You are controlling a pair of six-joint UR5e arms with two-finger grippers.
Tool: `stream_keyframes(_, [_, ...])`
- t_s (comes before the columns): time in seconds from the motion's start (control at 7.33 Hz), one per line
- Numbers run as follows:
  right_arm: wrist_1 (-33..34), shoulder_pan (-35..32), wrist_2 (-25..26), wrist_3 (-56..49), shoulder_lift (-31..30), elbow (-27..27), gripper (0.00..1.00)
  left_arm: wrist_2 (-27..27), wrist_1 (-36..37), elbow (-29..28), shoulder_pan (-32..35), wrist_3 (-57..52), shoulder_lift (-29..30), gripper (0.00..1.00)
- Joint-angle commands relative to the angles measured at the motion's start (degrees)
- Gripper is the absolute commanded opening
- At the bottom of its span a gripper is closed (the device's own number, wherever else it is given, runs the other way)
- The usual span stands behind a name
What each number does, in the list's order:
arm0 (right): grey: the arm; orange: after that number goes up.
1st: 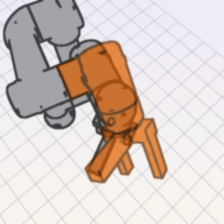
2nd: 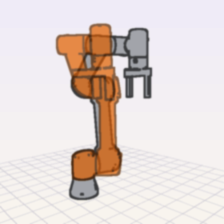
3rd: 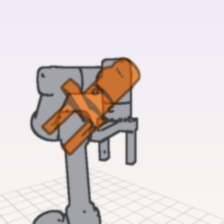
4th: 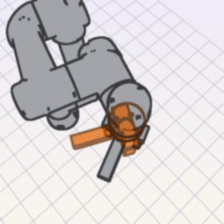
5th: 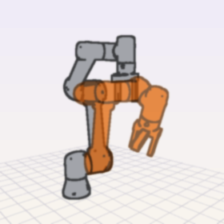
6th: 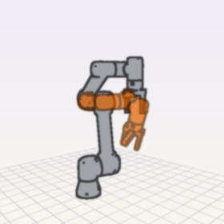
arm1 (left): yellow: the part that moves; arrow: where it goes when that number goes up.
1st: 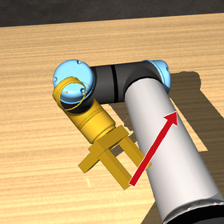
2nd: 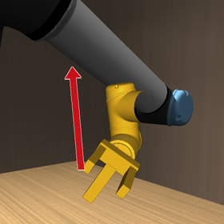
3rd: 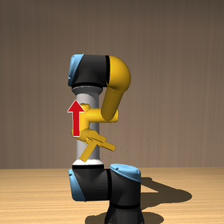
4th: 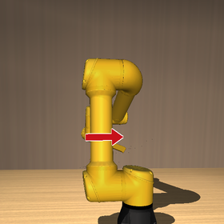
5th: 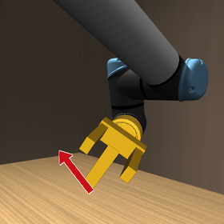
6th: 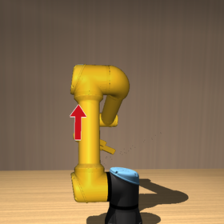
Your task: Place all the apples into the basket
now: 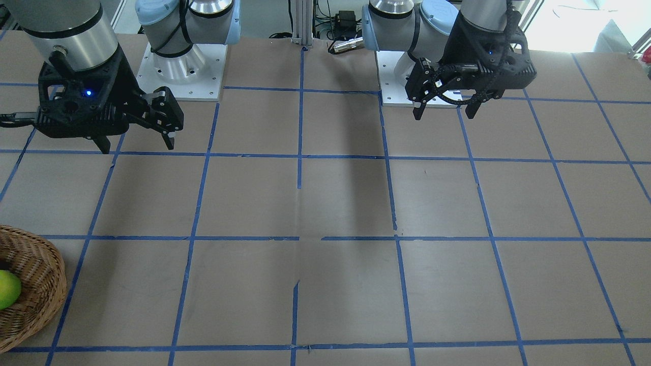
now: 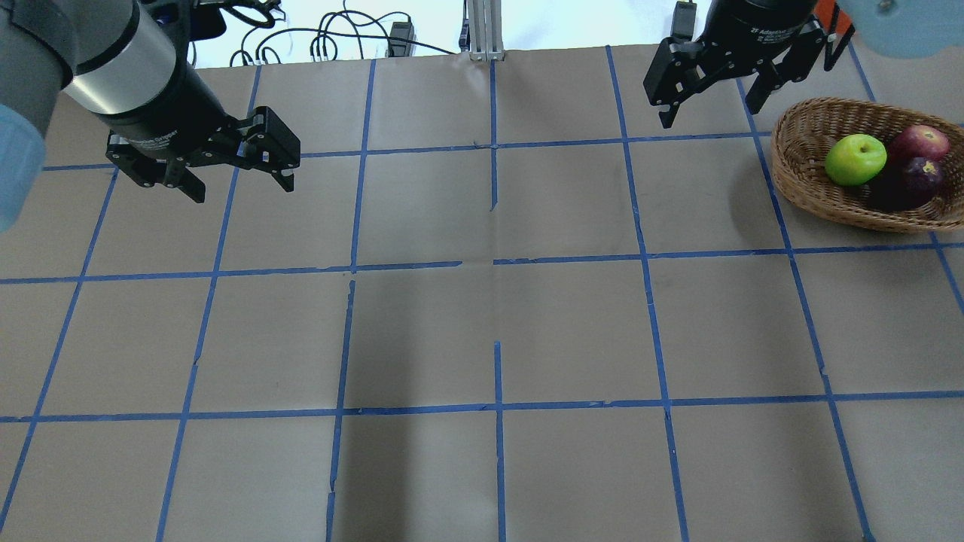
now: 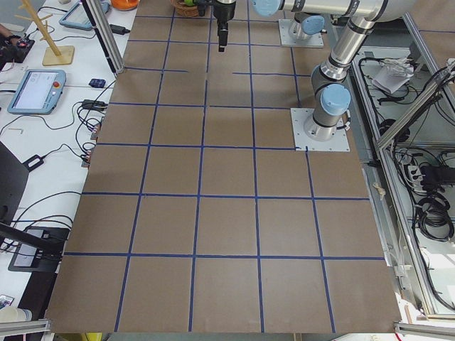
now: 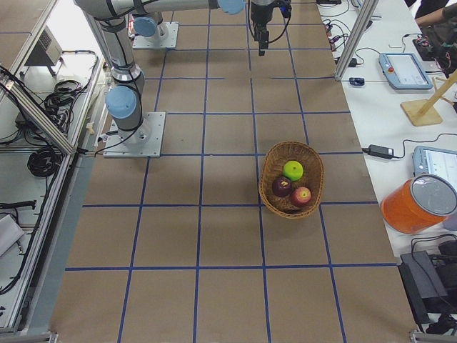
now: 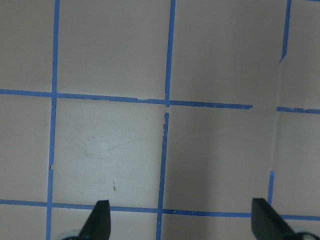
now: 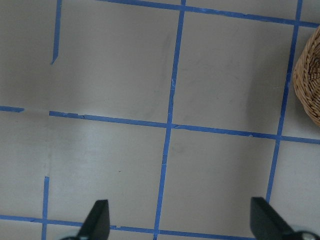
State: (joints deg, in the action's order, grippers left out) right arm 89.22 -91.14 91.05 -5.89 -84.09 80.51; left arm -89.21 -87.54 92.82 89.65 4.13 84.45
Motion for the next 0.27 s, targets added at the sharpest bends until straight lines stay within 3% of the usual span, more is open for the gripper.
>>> stream_keyframes(0.0, [-0.01,0.00,0.00,0.00,0.07,0.00,1.00,-0.09,-0.09,0.00,0.00,0.00,-0.07,1.00])
stream_keyframes(0.14, [-0.19,0.00,0.00,0.00,-0.02,0.00,1.00,-0.09,-0.09,0.00,-0.09,0.00,-0.16,1.00])
